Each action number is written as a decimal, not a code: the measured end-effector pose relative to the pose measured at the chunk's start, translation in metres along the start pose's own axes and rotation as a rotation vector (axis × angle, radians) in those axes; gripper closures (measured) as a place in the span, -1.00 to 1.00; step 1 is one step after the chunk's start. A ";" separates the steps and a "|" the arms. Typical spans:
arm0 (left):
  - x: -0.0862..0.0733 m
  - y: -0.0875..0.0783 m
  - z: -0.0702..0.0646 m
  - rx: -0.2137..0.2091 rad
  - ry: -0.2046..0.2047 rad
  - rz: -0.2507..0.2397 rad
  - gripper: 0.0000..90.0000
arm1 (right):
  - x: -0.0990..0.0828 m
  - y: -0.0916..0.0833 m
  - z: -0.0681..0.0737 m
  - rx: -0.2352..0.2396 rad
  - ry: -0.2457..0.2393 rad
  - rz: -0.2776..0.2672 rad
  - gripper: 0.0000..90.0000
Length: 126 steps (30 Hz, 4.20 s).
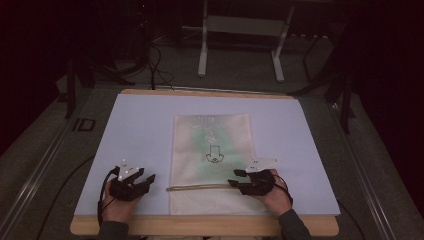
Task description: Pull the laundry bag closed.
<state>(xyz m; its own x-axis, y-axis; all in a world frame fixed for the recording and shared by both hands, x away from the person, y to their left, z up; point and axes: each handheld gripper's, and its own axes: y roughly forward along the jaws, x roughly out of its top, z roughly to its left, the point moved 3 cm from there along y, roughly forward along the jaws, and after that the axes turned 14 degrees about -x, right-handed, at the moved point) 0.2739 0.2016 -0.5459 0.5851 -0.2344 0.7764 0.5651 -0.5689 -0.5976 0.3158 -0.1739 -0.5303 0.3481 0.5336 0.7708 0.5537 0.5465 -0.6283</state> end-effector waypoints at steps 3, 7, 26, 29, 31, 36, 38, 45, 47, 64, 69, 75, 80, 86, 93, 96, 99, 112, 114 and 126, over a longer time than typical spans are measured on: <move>0.001 0.003 -0.001 -0.008 0.007 0.010 0.11 | -0.004 -0.001 -0.003 0.001 0.016 0.004 0.21; 0.001 0.007 -0.002 -0.010 0.014 0.028 0.14 | -0.004 0.001 -0.001 0.004 0.011 0.008 0.21; 0.001 0.010 -0.010 -0.050 0.067 0.054 0.16 | 0.004 0.006 0.011 0.028 -0.056 0.033 0.30; 0.002 0.010 -0.010 -0.054 0.066 0.052 0.16 | 0.009 0.008 0.016 0.040 -0.077 0.042 0.35; 0.002 0.009 -0.009 -0.054 0.065 0.053 0.16 | 0.010 0.009 0.017 0.045 -0.085 0.045 0.35; 0.001 0.007 -0.009 -0.064 0.064 0.051 0.15 | 0.016 0.013 0.023 0.051 -0.116 0.056 0.42; 0.001 0.006 -0.010 -0.069 0.070 0.053 0.15 | 0.020 0.015 0.026 0.056 -0.138 0.061 0.43; 0.002 0.007 -0.011 -0.075 0.075 0.054 0.15 | 0.027 0.021 0.035 0.071 -0.186 0.079 0.43; 0.002 0.007 -0.011 -0.075 0.074 0.053 0.15 | 0.027 0.021 0.035 0.071 -0.186 0.079 0.43; 0.003 0.005 -0.010 -0.080 0.071 0.045 0.16 | 0.049 0.037 0.055 0.117 -0.268 0.096 0.52; 0.003 0.005 -0.009 -0.079 0.067 0.041 0.16 | 0.054 0.040 0.060 0.128 -0.277 0.088 0.53; 0.003 0.004 -0.009 -0.077 0.064 0.035 0.16 | 0.061 0.044 0.067 0.143 -0.275 0.075 0.53; 0.004 0.002 -0.008 -0.074 0.062 0.030 0.16 | 0.065 0.048 0.073 0.158 -0.296 0.083 0.55; 0.004 0.001 -0.007 -0.072 0.060 0.027 0.16 | 0.071 0.052 0.078 0.166 -0.314 0.085 0.58; 0.004 0.001 -0.007 -0.071 0.057 0.025 0.16 | 0.078 0.058 0.086 0.180 -0.332 0.082 0.62; 0.004 0.001 -0.006 -0.071 0.055 0.023 0.16 | 0.080 0.061 0.090 0.187 -0.339 0.082 0.62; 0.004 0.000 -0.006 -0.068 0.055 0.023 0.16 | 0.082 0.064 0.094 0.195 -0.345 0.082 0.63; 0.004 -0.002 -0.004 -0.065 0.052 0.013 0.16 | 0.088 0.076 0.108 0.215 -0.350 0.082 0.63; 0.005 -0.003 -0.004 -0.064 0.050 0.011 0.16 | 0.090 0.078 0.110 0.221 -0.356 0.079 0.63; 0.005 -0.005 -0.003 -0.061 0.043 -0.001 0.16 | 0.099 0.092 0.126 0.245 -0.373 0.078 0.65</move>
<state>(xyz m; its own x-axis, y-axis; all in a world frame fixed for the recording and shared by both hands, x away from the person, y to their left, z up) 0.2726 0.2010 -0.5385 0.5583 -0.2669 0.7855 0.5285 -0.6154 -0.5848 0.3060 0.0105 -0.5253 0.0599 0.7506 0.6580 0.3253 0.6085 -0.7238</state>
